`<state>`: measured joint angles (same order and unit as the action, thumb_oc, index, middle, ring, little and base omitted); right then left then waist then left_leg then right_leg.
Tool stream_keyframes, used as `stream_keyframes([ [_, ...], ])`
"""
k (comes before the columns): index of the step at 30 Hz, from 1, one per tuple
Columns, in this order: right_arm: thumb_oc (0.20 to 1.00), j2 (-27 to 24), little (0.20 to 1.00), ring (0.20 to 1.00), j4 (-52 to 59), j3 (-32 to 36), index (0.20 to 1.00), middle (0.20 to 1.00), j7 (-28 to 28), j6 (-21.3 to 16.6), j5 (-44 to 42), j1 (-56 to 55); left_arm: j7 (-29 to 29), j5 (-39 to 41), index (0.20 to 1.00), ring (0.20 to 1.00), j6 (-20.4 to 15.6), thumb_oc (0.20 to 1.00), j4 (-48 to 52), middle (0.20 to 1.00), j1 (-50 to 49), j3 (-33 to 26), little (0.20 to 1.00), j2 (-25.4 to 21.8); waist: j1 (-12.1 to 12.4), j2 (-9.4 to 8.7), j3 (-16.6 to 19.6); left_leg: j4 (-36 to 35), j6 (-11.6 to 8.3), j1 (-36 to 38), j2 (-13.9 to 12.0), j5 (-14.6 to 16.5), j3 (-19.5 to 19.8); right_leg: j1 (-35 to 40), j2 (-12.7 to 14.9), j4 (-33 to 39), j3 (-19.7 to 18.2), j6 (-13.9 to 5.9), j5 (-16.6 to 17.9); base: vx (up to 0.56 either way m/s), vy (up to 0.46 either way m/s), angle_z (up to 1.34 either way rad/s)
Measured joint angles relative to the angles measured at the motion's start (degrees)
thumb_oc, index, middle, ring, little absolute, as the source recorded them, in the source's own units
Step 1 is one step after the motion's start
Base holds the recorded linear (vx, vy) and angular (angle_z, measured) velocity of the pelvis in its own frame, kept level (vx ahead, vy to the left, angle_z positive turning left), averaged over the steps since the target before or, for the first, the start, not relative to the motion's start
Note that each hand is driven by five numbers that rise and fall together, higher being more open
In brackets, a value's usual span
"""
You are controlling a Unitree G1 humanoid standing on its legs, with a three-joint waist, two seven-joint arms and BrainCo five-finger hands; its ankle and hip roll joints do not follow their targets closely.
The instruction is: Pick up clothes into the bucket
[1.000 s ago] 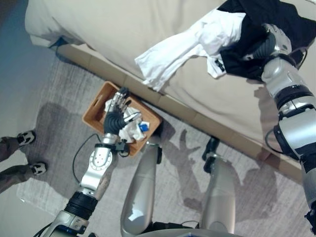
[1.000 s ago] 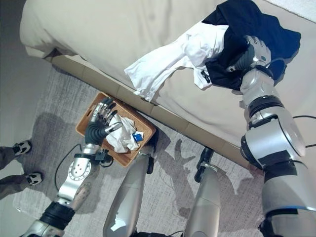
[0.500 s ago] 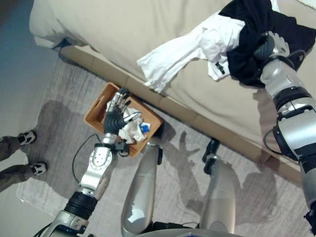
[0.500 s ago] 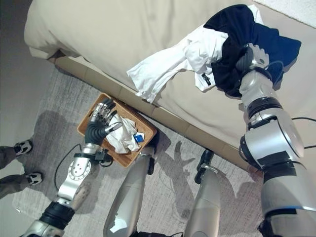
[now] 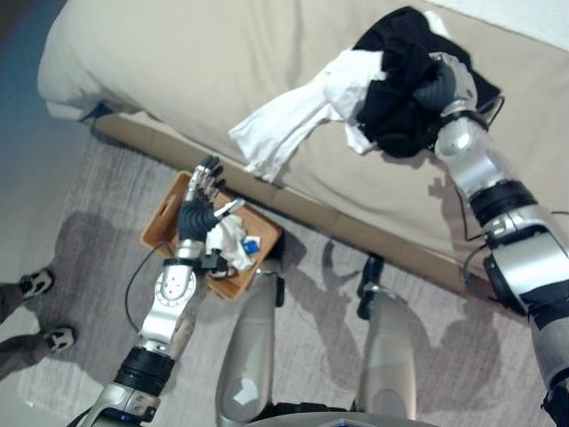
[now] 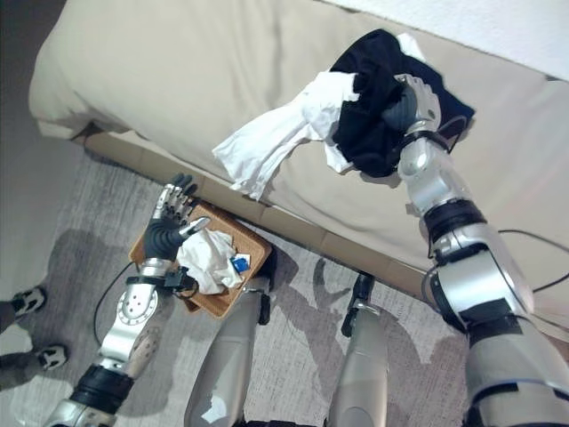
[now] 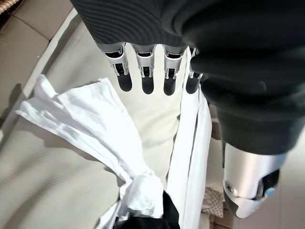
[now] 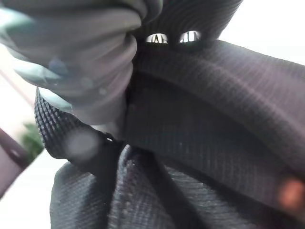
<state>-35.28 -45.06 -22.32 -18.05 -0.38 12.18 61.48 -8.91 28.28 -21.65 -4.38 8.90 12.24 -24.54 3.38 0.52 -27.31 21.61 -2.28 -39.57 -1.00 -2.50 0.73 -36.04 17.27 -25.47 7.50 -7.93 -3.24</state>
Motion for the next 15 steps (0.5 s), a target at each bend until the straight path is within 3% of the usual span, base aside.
stream_keyframes([
  [7,0.2,1.3,0.2,0.2,14.1,6.2,0.2,0.2,-0.7,-4.1,-1.7,-17.4,0.3,0.0,1.0,1.0,-0.1,1.0,-1.8,1.0,-3.2,-0.5,1.0,-0.1,-1.4,-3.13,2.9,-2.3,-0.34,4.1,-1.2,0.4,-0.6,4.2,-1.2,3.9,0.2,0.29,0.3,0.04,-0.039,-0.08],
  [15,0.2,0.6,0.2,0.2,17.7,7.0,0.2,0.2,2.3,-6.5,-4.4,-21.5,1.5,0.0,1.0,1.0,-0.1,1.0,-1.8,1.0,-4.4,-2.4,1.0,-0.1,-0.8,-3.15,3.3,-3.9,-0.27,6.0,-1.2,0.4,-0.7,6.0,-1.2,5.3,0.5,0.25,0.5,0.0,-0.005,0.0],
])
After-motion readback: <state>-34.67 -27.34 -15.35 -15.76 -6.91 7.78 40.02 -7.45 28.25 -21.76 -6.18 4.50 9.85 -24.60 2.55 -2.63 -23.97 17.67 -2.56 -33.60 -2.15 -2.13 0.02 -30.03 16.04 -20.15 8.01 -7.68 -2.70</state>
